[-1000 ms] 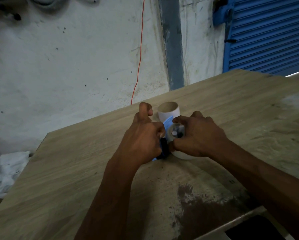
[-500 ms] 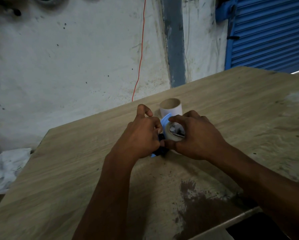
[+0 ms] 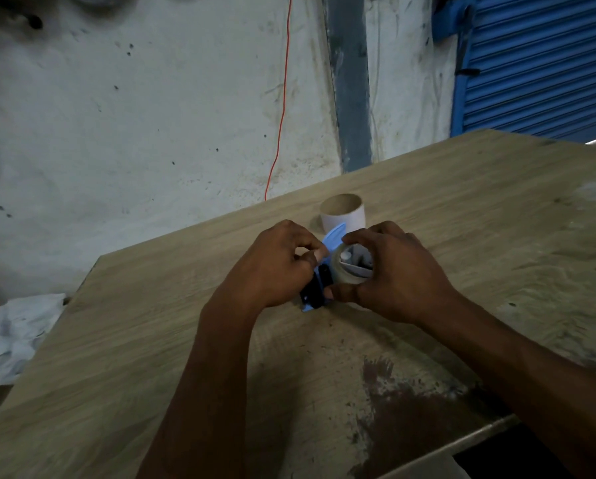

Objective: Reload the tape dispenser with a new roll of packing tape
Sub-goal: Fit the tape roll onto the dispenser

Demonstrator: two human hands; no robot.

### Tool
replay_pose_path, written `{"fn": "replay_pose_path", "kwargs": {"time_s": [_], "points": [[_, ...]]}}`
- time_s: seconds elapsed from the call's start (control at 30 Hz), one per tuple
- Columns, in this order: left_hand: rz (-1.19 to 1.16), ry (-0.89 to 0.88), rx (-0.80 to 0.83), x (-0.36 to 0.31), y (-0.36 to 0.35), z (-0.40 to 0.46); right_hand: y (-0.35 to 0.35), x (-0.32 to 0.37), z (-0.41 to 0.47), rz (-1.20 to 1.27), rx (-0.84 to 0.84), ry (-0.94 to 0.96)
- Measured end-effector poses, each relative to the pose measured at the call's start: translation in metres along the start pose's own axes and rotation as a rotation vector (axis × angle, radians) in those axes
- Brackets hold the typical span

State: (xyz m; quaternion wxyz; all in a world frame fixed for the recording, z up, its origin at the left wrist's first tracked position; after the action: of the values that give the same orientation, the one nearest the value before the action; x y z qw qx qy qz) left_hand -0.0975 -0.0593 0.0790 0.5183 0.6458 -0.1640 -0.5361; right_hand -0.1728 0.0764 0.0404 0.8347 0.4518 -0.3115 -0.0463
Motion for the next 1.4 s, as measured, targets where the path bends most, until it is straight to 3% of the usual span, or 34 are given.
{"fn": "replay_pose_path", "kwargs": {"time_s": [0.27,0.43,0.6,0.7,0.93,1.27,1.4], "points": [[-0.045,0.014,0.008,0.0,0.004,-0.002,0.003,0.002,0.0,-0.004,-0.023,-0.031],[-0.265,0.117,0.247,0.005,-0.004,-0.007,0.001,0.003,-0.004,-0.048,0.04,0.001],[-0.288,0.126,0.309,0.007,-0.007,-0.008,-0.009,0.007,-0.004,-0.082,0.131,0.086],[-0.254,0.142,0.355,0.012,-0.012,-0.007,-0.003,0.013,-0.004,-0.095,0.212,0.033],[0.041,0.183,0.201,0.017,-0.012,-0.003,0.006,0.045,0.016,-0.141,0.263,0.114],[0.053,0.181,0.187,0.017,-0.006,-0.004,0.007,0.069,0.027,-0.272,0.211,0.4],[0.063,0.153,0.187,0.015,-0.009,-0.003,0.009,0.062,0.028,-0.24,0.255,0.363]]}}
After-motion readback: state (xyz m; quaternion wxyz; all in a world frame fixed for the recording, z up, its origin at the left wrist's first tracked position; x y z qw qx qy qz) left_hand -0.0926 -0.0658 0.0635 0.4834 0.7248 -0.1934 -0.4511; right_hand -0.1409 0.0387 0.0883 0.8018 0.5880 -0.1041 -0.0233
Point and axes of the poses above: each hand's wrist, its own z-axis towards the middle knuckle, its own y-axis out of the back of the hand, x = y × z, the point moved 9 cm from there along z, towards the middle knuckle, and after that the axes turned 14 degrees about y, right-handed, at the moved point
